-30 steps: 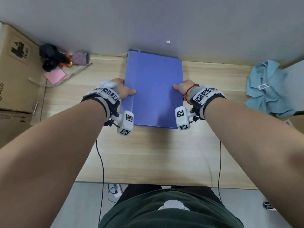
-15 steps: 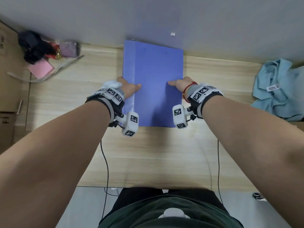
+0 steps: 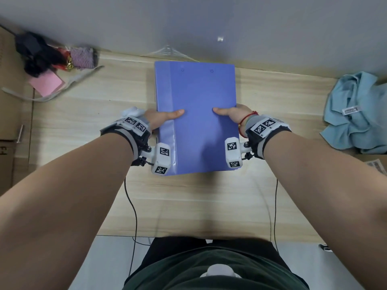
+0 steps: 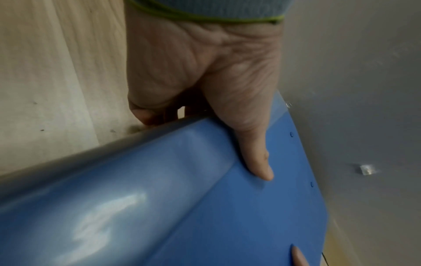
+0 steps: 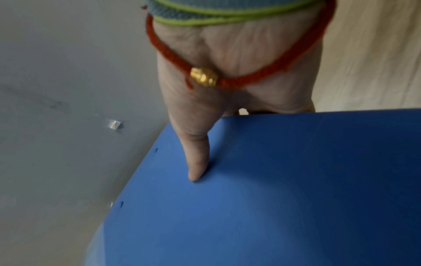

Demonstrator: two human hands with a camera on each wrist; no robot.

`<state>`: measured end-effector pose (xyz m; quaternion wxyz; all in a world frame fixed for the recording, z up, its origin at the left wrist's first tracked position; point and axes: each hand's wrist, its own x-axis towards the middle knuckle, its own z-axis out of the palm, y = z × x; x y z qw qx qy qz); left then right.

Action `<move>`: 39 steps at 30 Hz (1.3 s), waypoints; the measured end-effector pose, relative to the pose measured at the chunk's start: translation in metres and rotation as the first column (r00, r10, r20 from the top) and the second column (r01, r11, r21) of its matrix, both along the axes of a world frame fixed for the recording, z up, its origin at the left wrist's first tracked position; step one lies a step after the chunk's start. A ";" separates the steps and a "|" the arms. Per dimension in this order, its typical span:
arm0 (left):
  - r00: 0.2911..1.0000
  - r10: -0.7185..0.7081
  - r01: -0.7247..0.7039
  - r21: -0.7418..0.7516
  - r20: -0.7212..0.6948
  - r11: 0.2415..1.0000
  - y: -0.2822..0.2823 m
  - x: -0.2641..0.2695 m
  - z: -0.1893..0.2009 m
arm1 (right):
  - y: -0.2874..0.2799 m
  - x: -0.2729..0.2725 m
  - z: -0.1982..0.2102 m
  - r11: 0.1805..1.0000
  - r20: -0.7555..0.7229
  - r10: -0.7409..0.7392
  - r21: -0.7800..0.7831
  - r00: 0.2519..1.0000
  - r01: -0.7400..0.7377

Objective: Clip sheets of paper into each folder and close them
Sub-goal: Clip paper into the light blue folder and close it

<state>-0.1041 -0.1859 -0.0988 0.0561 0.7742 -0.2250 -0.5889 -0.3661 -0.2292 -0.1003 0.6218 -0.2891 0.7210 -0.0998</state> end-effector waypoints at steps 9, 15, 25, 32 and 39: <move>0.985 0.143 -0.165 -0.325 -0.092 0.931 -0.009 -0.008 0.042 | 0.000 -0.018 0.046 0.942 0.226 -0.008 -0.324 0.974 0.083; 0.997 0.040 -0.072 -0.602 -0.067 0.795 -0.015 -0.022 0.094 | -0.005 -0.030 0.090 0.841 0.267 0.066 -0.534 0.962 0.090; 0.980 -0.145 0.030 -0.625 -0.135 0.780 0.006 -0.024 0.102 | 0.018 -0.054 0.096 0.822 0.297 0.177 -0.569 0.938 0.025; 0.959 -0.233 0.079 -0.636 -0.163 0.768 0.005 -0.015 0.120 | 0.015 -0.061 0.119 0.808 0.315 0.221 -0.588 0.923 0.008; 0.975 -0.198 0.096 -0.621 -0.097 0.778 0.021 -0.022 0.109 | 0.029 -0.052 0.108 0.794 0.280 0.209 -0.608 0.937 0.004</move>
